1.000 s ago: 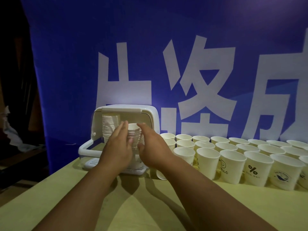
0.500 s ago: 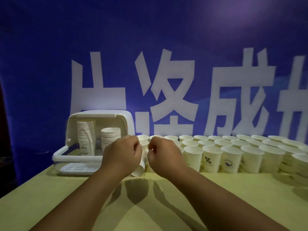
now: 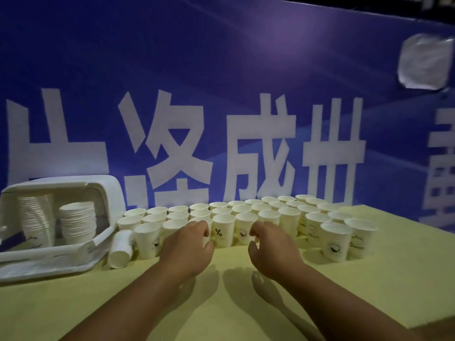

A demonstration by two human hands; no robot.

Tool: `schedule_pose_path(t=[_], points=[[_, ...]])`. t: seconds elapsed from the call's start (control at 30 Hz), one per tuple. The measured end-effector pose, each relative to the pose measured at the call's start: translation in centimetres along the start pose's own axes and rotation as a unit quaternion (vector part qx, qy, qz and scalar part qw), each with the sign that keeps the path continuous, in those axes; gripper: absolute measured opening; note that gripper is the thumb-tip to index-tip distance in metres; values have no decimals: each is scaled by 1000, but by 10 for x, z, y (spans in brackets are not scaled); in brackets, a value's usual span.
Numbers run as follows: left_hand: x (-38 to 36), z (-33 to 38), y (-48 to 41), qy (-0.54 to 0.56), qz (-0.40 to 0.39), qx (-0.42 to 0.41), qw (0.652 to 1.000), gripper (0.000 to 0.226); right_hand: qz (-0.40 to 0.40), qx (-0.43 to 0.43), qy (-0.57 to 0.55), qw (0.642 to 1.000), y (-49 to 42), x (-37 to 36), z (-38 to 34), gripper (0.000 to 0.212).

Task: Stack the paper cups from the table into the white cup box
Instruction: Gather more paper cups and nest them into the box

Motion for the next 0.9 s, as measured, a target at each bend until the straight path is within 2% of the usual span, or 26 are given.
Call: schedule_pose_path(t=[0.23, 0.37, 0.53, 0.67, 0.73, 0.8, 0.9], points=[[-54, 92, -7, 47, -73, -39, 995, 28, 50, -69, 41, 996, 10, 55, 97, 40], [-81, 149, -9, 74, -107, -70, 989, 39, 84, -112, 39, 989, 15, 73, 151, 54], [-114, 204, -12, 121, -167, -94, 974, 72, 83, -123, 47, 988, 18, 73, 204, 83], [-136, 233, -16, 139, -225, -122, 957, 94, 57, -133, 51, 988, 13, 68, 228, 89], [-144, 243, -20, 145, -231, -125, 954, 92, 64, -132, 61, 987, 13, 68, 232, 86], [-148, 250, -24, 161, -223, -118, 954, 77, 83, -135, 62, 985, 13, 71, 233, 79], [-142, 251, -29, 158, -171, -108, 966, 25, 105, -133, 47, 984, 13, 76, 232, 62]])
Point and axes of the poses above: each hand's wrist, its own y-axis away from the middle knuckle, its own x-axis out of the back of the hand, z = x × y, the point moved 8 cm from there along -y, towards the middle knuckle, and after that the axes turned 2 degrees about -x, right-handed, at the moved point
